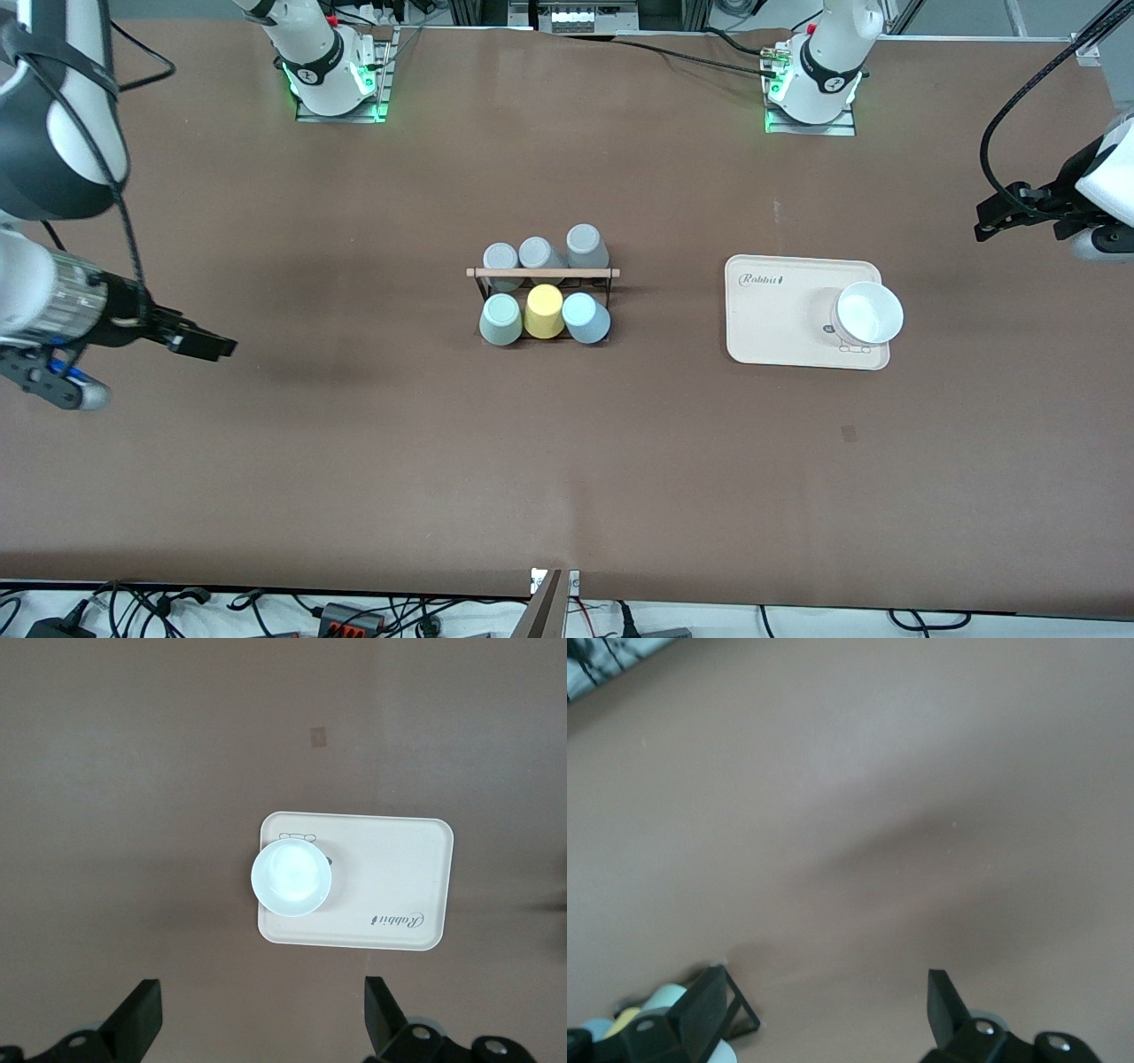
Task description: Hang scattered cups on rack with three cups
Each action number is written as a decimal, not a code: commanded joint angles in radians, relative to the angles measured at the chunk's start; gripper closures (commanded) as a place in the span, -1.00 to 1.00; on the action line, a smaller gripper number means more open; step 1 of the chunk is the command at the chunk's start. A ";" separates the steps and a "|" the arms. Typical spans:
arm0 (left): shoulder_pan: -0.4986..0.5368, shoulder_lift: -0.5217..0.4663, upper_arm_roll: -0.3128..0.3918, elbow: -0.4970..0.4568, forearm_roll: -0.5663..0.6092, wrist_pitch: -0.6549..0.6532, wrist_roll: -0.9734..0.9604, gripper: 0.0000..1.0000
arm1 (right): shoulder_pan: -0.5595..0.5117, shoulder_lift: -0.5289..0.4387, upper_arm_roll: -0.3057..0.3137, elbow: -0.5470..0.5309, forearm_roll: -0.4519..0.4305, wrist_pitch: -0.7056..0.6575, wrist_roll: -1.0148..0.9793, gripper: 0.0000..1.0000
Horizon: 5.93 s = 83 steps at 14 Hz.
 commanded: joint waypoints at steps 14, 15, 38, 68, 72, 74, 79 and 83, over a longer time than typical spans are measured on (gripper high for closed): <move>0.001 -0.024 -0.014 0.005 -0.018 -0.043 0.024 -1.00 | -0.166 -0.386 0.020 -0.416 -0.050 0.078 -0.391 -1.00; 0.001 -0.028 -0.030 0.003 -0.029 -0.058 0.012 -1.00 | -0.166 -0.394 0.023 -0.419 -0.077 0.078 -0.391 -1.00; -0.003 -0.033 -0.041 0.005 -0.078 -0.056 -0.013 -1.00 | -0.132 -0.366 0.038 -0.404 -0.125 0.072 -0.399 -1.00; 0.000 -0.030 -0.041 0.008 -0.075 -0.052 -0.001 -1.00 | -0.144 -0.355 0.026 -0.287 -0.079 -0.072 -0.399 -1.00; 0.000 -0.030 -0.041 0.008 -0.075 -0.052 -0.001 -1.00 | -0.146 -0.354 0.027 -0.287 -0.084 -0.072 -0.399 -1.00; 0.000 -0.030 -0.041 0.008 -0.075 -0.052 -0.001 -1.00 | -0.146 -0.355 0.028 -0.287 -0.088 -0.072 -0.399 -1.00; 0.000 -0.030 -0.041 0.008 -0.075 -0.051 -0.001 -1.00 | -0.144 -0.354 0.028 -0.287 -0.090 -0.072 -0.402 -1.00; 0.000 -0.028 -0.041 0.008 -0.075 -0.052 -0.001 -1.00 | -0.143 -0.354 0.029 -0.287 -0.110 -0.072 -0.429 -1.00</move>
